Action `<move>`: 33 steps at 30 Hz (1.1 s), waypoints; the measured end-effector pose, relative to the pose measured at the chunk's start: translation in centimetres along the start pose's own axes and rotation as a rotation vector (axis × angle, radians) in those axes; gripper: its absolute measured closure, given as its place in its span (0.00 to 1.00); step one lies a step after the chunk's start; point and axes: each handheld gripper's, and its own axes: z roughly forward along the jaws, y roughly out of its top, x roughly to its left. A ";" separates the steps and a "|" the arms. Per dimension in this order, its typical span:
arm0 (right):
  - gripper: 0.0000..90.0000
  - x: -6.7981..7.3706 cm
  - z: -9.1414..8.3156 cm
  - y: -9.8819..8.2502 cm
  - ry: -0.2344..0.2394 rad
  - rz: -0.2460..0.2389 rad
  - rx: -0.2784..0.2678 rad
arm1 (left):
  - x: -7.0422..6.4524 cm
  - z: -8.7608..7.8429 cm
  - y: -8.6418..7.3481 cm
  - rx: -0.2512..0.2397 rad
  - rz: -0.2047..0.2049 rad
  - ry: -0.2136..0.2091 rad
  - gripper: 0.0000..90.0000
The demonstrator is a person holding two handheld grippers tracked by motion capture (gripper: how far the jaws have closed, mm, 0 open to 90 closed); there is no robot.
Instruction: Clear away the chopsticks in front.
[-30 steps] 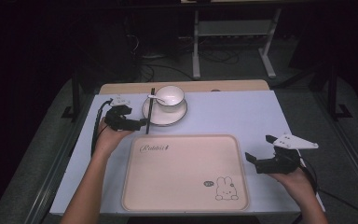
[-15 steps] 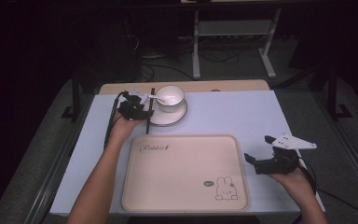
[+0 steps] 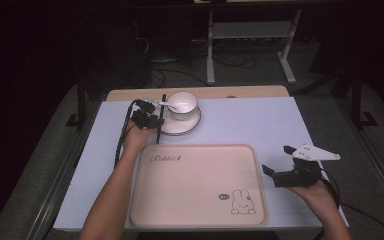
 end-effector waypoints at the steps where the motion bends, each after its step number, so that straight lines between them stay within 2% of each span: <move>1: 0.00 0.0 0.0 0.0 0.001 0.000 0.002 | 0.0 0.1 0.0 0.000 -0.004 -0.002 0.74; 8: 0.00 0.0 0.0 0.0 0.003 0.002 -0.002 | 0.0 0.6 0.0 0.001 -0.016 0.008 0.78; 10: 0.00 -0.1 -0.1 0.0 0.005 0.004 -0.003 | 0.0 0.8 0.1 -0.005 -0.021 0.019 0.82; 19: 0.00 -0.1 -0.1 -0.1 0.016 0.007 -0.003 | -0.1 1.4 0.8 -0.005 -0.019 0.043 0.87; 22: 0.00 -0.1 -0.1 -0.1 0.018 0.010 -0.004 | 0.1 1.7 1.1 -0.004 -0.024 0.056 0.88; 30: 0.00 0.0 -0.1 -0.1 0.020 0.008 0.001 | 0.8 2.2 1.9 0.018 -0.006 0.085 0.89; 33: 0.00 -0.1 -0.1 -0.1 0.021 0.007 0.000 | 0.9 2.2 1.9 0.018 -0.016 0.084 0.89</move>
